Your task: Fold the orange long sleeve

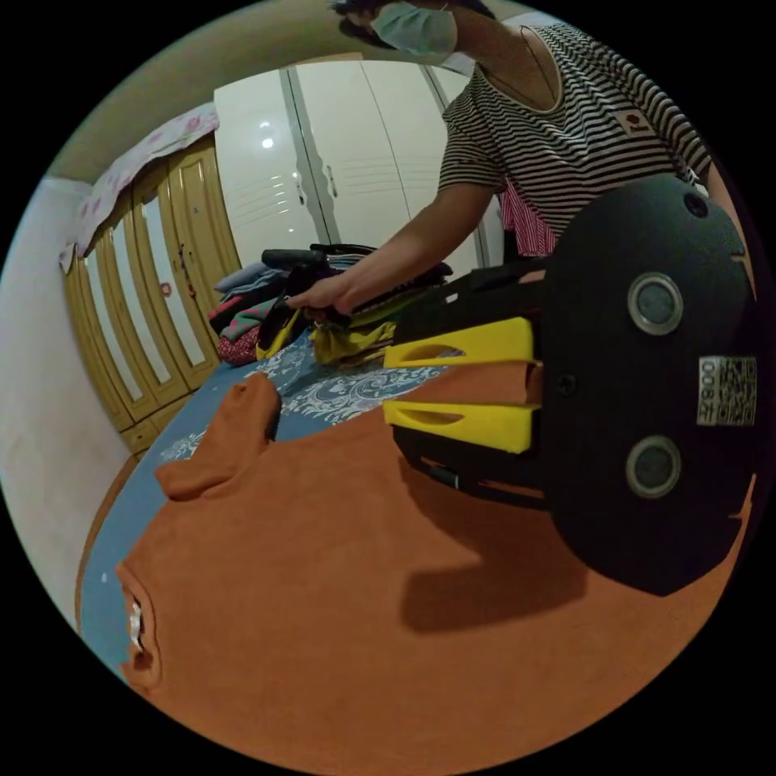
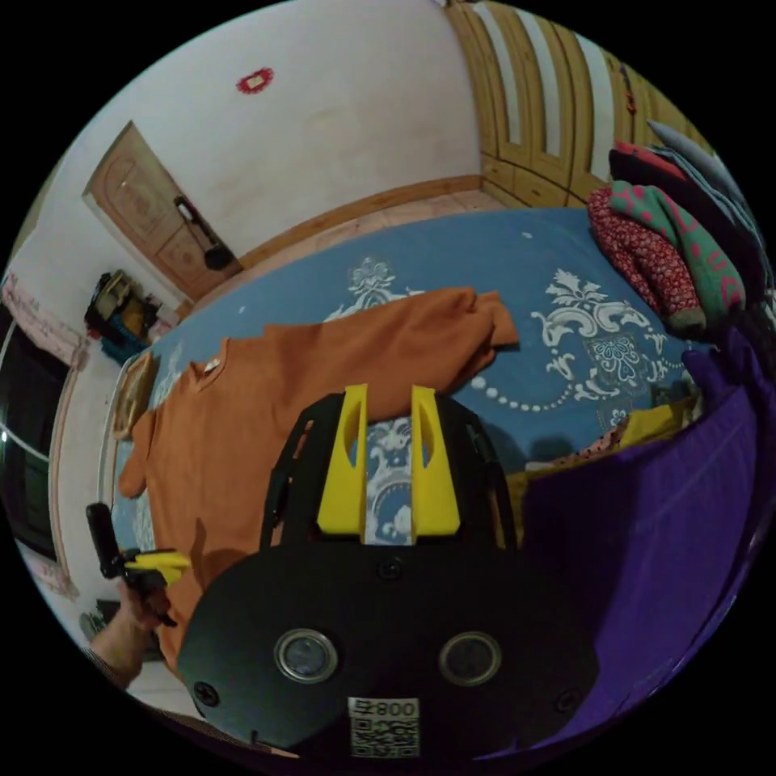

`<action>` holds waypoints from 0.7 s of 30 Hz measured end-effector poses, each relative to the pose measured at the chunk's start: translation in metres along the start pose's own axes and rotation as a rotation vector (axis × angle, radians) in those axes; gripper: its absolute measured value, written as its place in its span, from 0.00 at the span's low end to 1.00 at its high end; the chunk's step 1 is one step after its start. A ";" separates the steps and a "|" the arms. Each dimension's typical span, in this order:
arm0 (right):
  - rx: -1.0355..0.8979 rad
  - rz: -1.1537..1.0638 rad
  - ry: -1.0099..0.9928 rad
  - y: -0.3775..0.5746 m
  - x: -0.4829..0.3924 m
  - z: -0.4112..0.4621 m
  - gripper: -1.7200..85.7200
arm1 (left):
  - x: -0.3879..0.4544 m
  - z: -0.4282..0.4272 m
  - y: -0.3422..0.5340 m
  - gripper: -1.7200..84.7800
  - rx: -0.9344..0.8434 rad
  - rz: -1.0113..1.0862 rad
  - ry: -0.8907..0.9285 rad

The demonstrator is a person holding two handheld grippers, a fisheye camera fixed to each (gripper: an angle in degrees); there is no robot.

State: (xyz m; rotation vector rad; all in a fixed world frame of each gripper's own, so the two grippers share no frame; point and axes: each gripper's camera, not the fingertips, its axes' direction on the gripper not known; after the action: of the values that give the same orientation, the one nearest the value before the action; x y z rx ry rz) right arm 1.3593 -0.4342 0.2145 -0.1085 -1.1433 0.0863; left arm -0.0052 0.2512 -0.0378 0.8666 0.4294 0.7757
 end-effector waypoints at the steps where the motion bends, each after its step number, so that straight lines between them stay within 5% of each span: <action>1: -0.001 0.040 0.010 -0.014 0.013 0.011 0.12 | -0.009 0.018 -0.012 0.10 -0.009 0.012 -0.003; 21: -0.021 0.321 -0.083 -0.127 0.161 0.127 0.12 | -0.120 0.139 -0.128 0.10 0.055 0.119 -0.122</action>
State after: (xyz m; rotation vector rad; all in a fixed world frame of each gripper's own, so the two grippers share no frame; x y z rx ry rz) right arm 1.3110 -0.5348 0.4282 -0.3090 -1.2025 0.3664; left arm 0.0570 0.0371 -0.0555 0.9924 0.2941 0.8180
